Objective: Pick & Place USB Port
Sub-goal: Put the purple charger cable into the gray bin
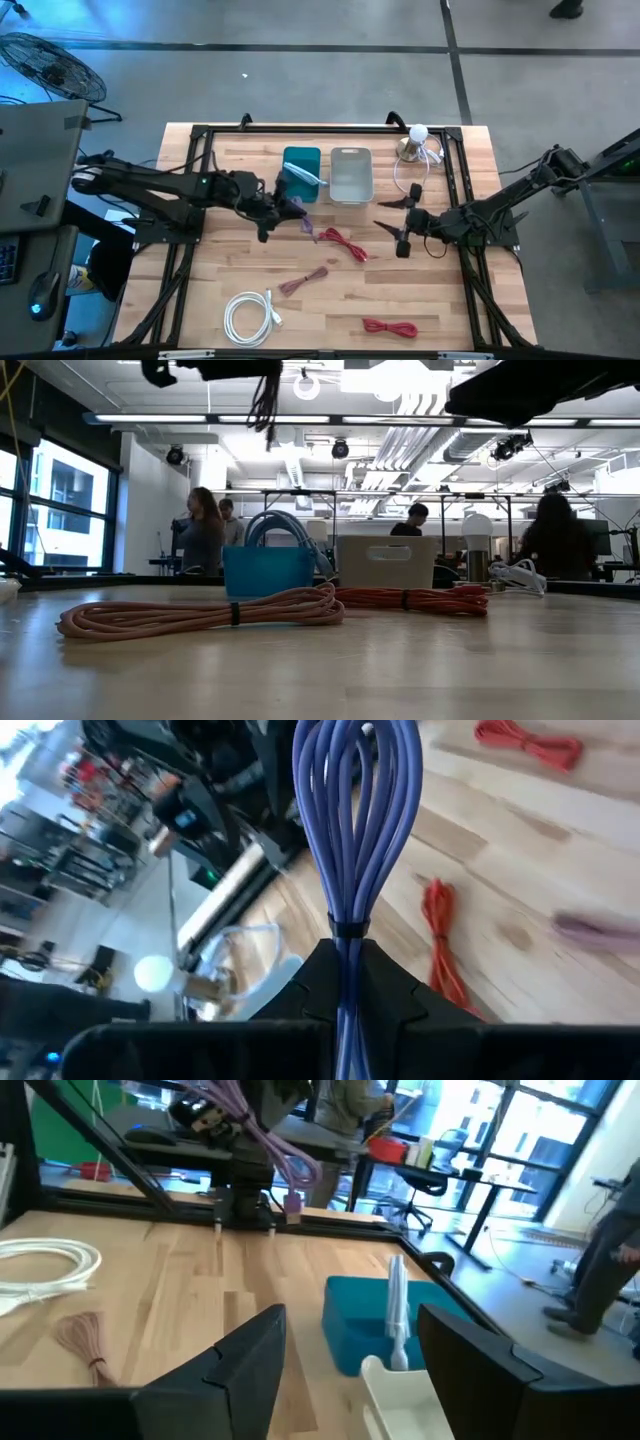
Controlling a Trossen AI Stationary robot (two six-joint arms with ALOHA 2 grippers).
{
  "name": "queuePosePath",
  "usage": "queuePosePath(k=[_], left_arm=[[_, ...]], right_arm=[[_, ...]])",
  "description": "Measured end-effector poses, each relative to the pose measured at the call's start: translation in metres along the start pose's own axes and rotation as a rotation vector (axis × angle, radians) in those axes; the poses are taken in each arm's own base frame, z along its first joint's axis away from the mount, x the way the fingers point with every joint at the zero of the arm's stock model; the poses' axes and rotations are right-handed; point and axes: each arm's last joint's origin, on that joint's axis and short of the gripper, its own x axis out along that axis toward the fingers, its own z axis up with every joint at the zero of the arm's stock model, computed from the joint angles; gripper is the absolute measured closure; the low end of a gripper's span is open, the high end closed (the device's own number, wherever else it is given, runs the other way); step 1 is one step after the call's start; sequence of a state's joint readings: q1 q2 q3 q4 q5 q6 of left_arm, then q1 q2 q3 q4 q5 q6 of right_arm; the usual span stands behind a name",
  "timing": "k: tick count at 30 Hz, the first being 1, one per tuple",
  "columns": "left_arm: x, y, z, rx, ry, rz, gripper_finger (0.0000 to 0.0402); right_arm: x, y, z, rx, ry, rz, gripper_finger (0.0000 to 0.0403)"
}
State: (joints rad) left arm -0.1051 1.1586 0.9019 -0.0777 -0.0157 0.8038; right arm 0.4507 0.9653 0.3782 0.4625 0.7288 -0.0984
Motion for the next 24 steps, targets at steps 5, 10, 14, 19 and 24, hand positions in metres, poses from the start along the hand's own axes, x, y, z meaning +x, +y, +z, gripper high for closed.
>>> queuePosePath(k=[5,10,14,19,24], left_arm=[[0.014,-0.005,-0.003,0.023,-0.099,0.059,0.0389],[0.024,-0.007,-0.005,0.027,-0.171,0.133,0.0389],[0.031,-0.008,-0.006,0.027,-0.191,0.152,0.0389],[0.04,-0.011,-0.008,0.036,-0.204,0.14,0.0389],[0.042,-0.012,-0.008,0.043,-0.221,0.123,0.0389]], right_arm=[[0.0,0.001,0.003,-0.03,-0.028,0.019,0.0182],[0.002,0.004,0.006,-0.058,-0.077,0.081,0.0182],[0.008,0.011,0.006,-0.105,-0.12,0.128,0.0182],[0.025,0.025,0.016,-0.159,-0.11,0.142,0.0182],[0.049,0.042,0.033,-0.256,-0.07,0.159,0.0182]])
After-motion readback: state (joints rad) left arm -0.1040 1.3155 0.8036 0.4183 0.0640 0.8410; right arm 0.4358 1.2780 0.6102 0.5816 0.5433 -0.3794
